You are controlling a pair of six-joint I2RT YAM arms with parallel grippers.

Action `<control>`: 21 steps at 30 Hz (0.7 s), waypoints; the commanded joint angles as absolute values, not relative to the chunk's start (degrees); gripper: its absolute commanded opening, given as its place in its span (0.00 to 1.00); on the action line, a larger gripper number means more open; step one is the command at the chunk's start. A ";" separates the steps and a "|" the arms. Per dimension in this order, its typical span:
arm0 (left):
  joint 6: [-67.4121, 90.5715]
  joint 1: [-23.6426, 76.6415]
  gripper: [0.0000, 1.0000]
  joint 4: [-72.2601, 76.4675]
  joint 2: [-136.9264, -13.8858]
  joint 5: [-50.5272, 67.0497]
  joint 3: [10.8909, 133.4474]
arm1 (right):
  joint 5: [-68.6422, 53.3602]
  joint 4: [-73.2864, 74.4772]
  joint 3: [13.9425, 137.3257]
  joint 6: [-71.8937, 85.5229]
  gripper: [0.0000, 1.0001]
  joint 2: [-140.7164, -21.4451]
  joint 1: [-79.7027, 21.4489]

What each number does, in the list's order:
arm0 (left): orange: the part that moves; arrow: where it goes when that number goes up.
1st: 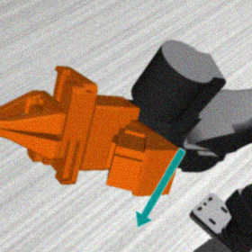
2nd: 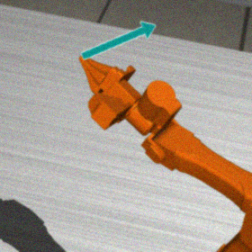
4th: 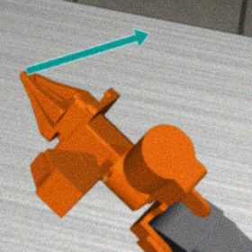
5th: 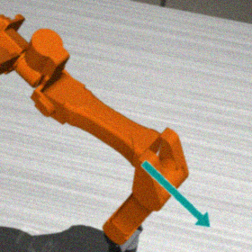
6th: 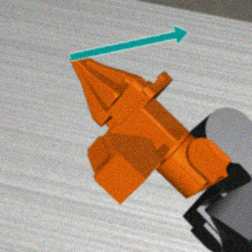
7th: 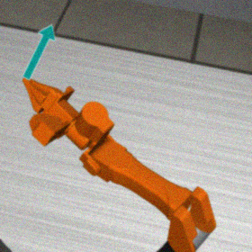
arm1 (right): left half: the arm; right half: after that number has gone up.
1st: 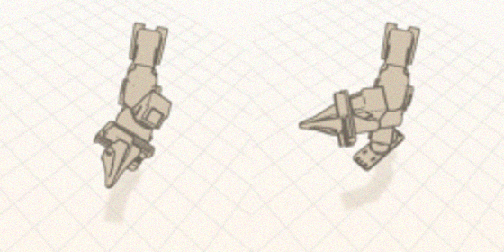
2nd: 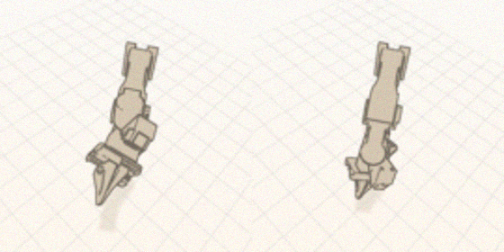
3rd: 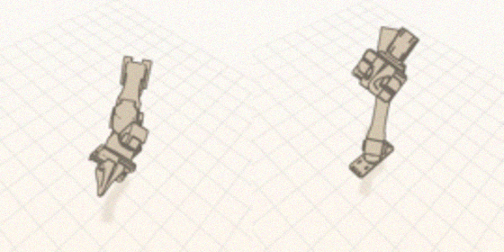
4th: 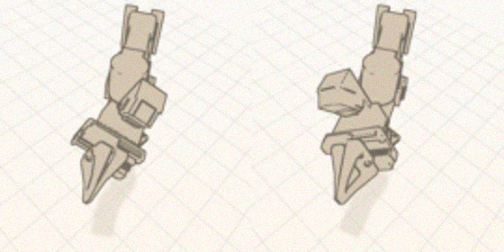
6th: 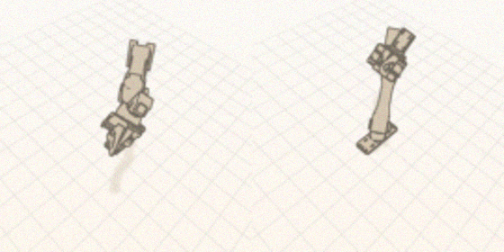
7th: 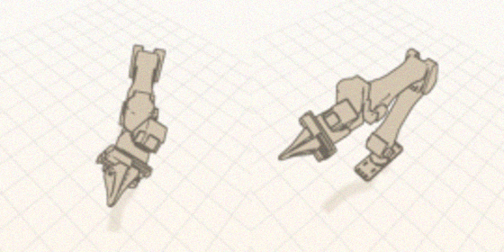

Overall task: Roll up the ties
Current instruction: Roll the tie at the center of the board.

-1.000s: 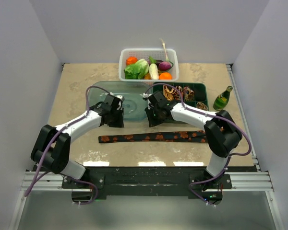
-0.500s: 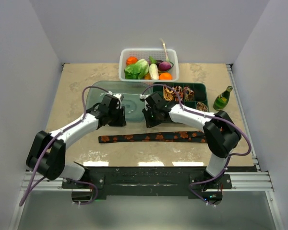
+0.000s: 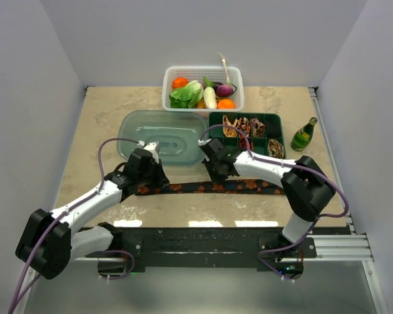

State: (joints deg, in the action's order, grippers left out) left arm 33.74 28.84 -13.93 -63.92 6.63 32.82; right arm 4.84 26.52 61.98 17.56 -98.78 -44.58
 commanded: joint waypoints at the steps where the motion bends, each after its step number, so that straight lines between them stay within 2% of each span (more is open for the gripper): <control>1: 37.26 30.67 0.00 -4.07 -67.32 7.21 31.12 | 11.33 27.07 60.38 20.82 0.12 -95.71 -44.47; 11: 38.41 33.31 0.00 3.16 -78.04 4.75 31.11 | 13.01 27.77 56.78 21.80 0.11 -95.36 -44.47; 21: 39.28 35.15 0.00 3.51 -78.05 3.69 27.52 | 12.48 30.49 53.26 23.03 0.10 -93.26 -44.56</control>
State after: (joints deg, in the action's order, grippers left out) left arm 38.22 34.06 1.15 -78.85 4.86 29.10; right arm 11.40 26.76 55.09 21.87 -95.22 -44.58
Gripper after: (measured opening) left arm 0.013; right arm 0.101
